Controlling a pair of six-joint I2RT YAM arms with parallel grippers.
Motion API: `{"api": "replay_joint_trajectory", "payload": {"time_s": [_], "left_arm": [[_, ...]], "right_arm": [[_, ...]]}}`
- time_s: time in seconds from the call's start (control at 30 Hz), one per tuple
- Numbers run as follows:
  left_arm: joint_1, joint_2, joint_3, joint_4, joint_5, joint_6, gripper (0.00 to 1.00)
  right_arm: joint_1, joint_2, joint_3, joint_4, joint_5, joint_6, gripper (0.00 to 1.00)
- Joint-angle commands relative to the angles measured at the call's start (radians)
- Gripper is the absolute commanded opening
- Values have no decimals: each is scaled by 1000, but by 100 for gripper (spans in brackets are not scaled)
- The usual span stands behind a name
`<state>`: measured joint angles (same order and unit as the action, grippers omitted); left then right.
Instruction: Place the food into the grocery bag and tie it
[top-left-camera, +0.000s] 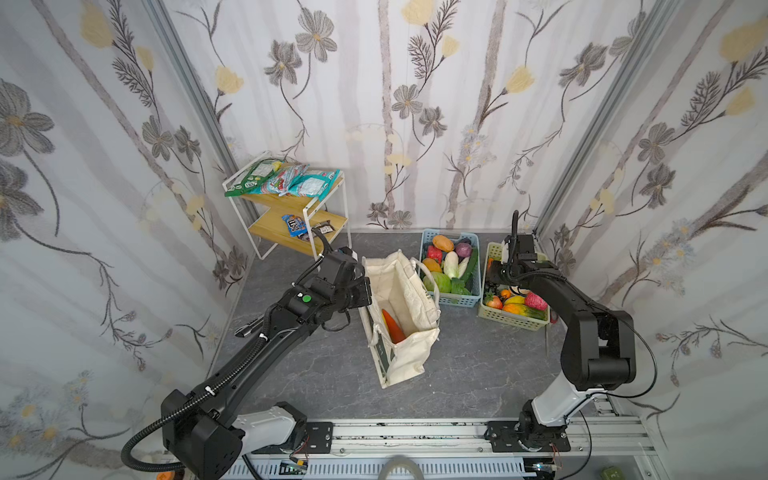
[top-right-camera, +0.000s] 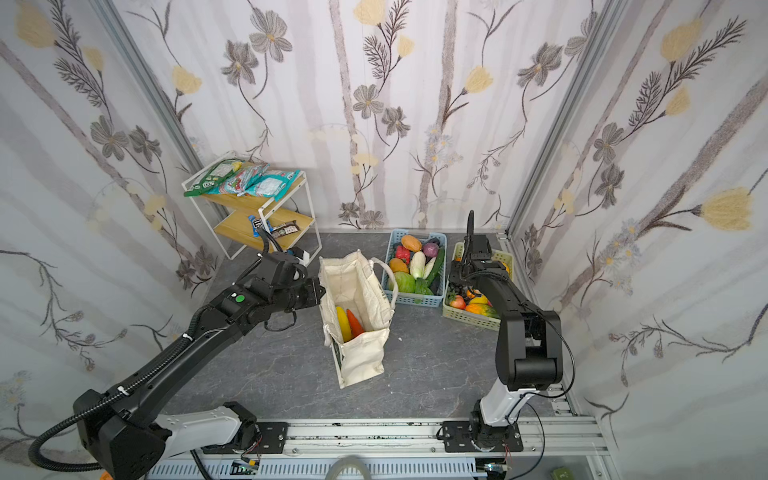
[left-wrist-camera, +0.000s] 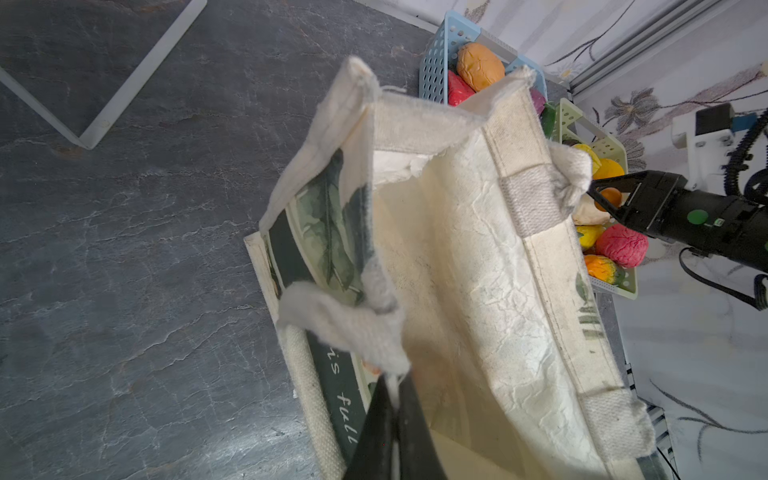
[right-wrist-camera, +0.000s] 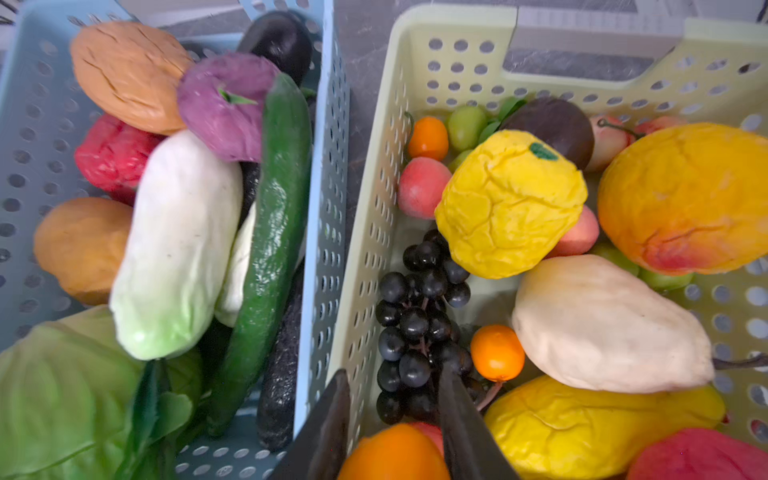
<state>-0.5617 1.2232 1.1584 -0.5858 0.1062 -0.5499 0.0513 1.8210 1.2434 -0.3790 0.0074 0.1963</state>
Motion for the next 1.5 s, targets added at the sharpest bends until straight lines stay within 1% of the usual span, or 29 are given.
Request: {"api": "replay_joint_trajectory", "payload": {"time_s": [0.0, 0.17, 0.27, 0.37, 0.4, 0.53, 0.63, 0.8, 0.93, 1.0, 1.07, 1.13, 1.2, 1.27, 1.3, 1.33, 1.4, 1.47], "left_arm": [[0, 3, 1, 23, 5, 0, 0], [0, 6, 3, 26, 7, 0, 0], [1, 7, 6, 26, 10, 0, 0], [2, 8, 7, 24, 14, 0, 0], [0, 9, 7, 29, 13, -2, 0], [1, 7, 4, 29, 12, -1, 0], [0, 9, 3, 31, 12, -3, 0], [1, 5, -2, 34, 10, -3, 0], [1, 8, -3, 35, 7, -5, 0], [2, 10, -2, 35, 9, -1, 0], [4, 7, 13, -3, -31, 25, 0], [18, -2, 27, -34, -57, 50, 0], [46, -4, 30, -43, -33, 58, 0], [51, -3, 27, -43, -20, 54, 0], [51, -3, 20, -37, -14, 47, 0], [51, -4, 12, -30, -10, 38, 0], [51, -7, -9, -13, -2, 22, 0], [51, -4, -18, -6, 7, 15, 0]], "right_arm": [[8, -41, 26, -20, -10, -12, 36], [35, -131, 38, -21, -73, 3, 37], [76, -183, 51, -29, -104, 14, 38], [131, -218, 60, -35, -123, 24, 38], [153, -257, 60, -31, -134, 28, 38], [226, -308, 61, -13, -180, 59, 39], [286, -339, 56, 1, -189, 82, 39], [393, -374, 56, 12, -198, 117, 40], [484, -375, 43, 46, -207, 149, 40], [523, -363, 29, 76, -239, 169, 40], [526, -365, 7, 86, -237, 200, 40], [512, -383, -67, 107, -195, 227, 40], [477, -390, -158, 118, -178, 247, 41], [460, -401, -247, 149, -185, 270, 43], [454, -414, -297, 168, -181, 291, 47], [449, -425, -336, 184, -181, 308, 48], [428, -452, -415, 222, -198, 340, 48], [419, -465, -462, 225, -223, 343, 47]]}}
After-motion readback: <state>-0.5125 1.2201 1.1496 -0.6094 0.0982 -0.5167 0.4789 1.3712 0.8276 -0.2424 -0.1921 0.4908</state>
